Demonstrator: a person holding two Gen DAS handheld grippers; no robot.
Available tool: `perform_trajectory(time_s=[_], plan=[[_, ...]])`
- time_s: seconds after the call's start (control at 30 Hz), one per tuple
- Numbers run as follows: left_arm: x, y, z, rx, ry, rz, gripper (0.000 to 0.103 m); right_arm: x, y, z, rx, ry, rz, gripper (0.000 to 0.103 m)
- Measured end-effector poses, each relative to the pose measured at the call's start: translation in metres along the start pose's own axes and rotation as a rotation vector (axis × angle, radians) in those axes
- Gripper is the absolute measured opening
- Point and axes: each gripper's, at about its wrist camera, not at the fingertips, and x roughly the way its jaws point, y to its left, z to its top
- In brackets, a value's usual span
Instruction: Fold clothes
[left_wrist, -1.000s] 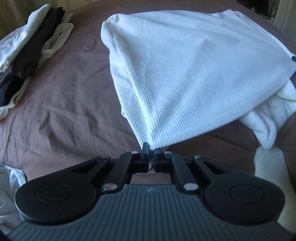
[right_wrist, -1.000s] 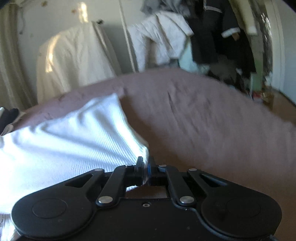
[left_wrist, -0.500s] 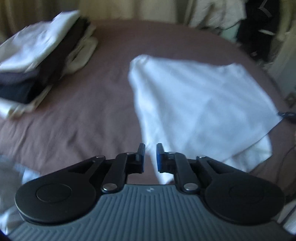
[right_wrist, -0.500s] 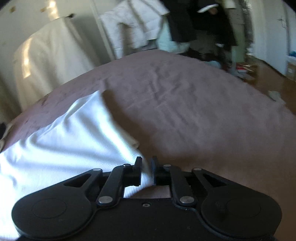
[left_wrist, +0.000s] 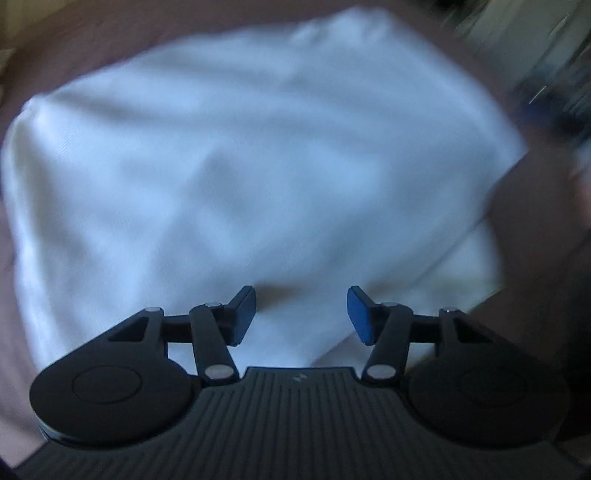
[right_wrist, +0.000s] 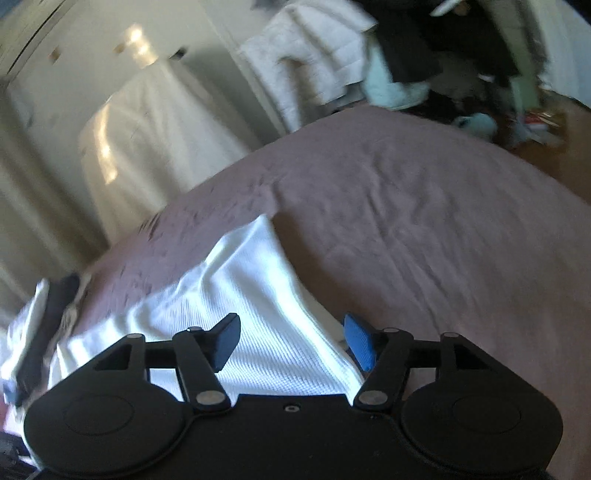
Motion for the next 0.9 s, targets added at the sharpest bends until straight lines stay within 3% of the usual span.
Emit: perform_trajectory(time_s=[0.13,0.2,0.27,0.3,0.33,0.37,0.4,0.43,0.5,0.6,0.73,0.9], plan=[[-0.002,0.023,-0.006,-0.103,-0.002,-0.036,0.054,0.029,-0.015,-0.001,-0.025,0.077,-0.005,0.068],[-0.006,0.028,-0.005,-0.117,-0.005,-0.032,0.054,0.045,-0.029,-0.007,0.041,0.113,0.017,0.069],[-0.006,0.032,-0.006,-0.121,-0.006,-0.018,0.054,0.057,-0.043,-0.015,0.161,0.090,0.076,0.082],[-0.006,0.034,-0.007,-0.130,-0.005,-0.023,0.054,0.061,-0.044,-0.018,0.202,0.071,0.121,0.083],[-0.005,0.037,-0.007,-0.143,-0.005,-0.032,0.054,0.066,-0.039,-0.017,0.212,0.083,0.158,0.079],[-0.004,0.040,-0.008,-0.157,-0.005,-0.040,0.054,0.072,-0.032,-0.014,0.200,0.117,0.185,0.056],[-0.004,0.042,-0.008,-0.167,-0.005,-0.047,0.054,0.075,-0.024,-0.013,0.182,0.134,0.190,0.040],[-0.003,0.041,-0.010,-0.171,-0.007,-0.052,0.054,0.075,-0.015,-0.014,0.154,0.127,0.166,0.018],[-0.005,0.036,-0.010,-0.147,-0.016,-0.053,0.055,0.072,0.003,-0.015,0.094,0.101,0.124,0.016],[-0.012,0.030,-0.012,-0.089,-0.047,-0.031,0.055,0.052,0.035,-0.015,-0.025,-0.004,0.112,0.015],[-0.032,0.040,-0.008,-0.069,-0.152,-0.032,0.055,0.028,0.096,-0.005,-0.154,-0.040,0.242,0.014],[-0.044,0.072,-0.005,-0.176,-0.200,0.050,0.055,0.006,0.198,-0.004,-0.439,-0.068,0.355,0.014]])
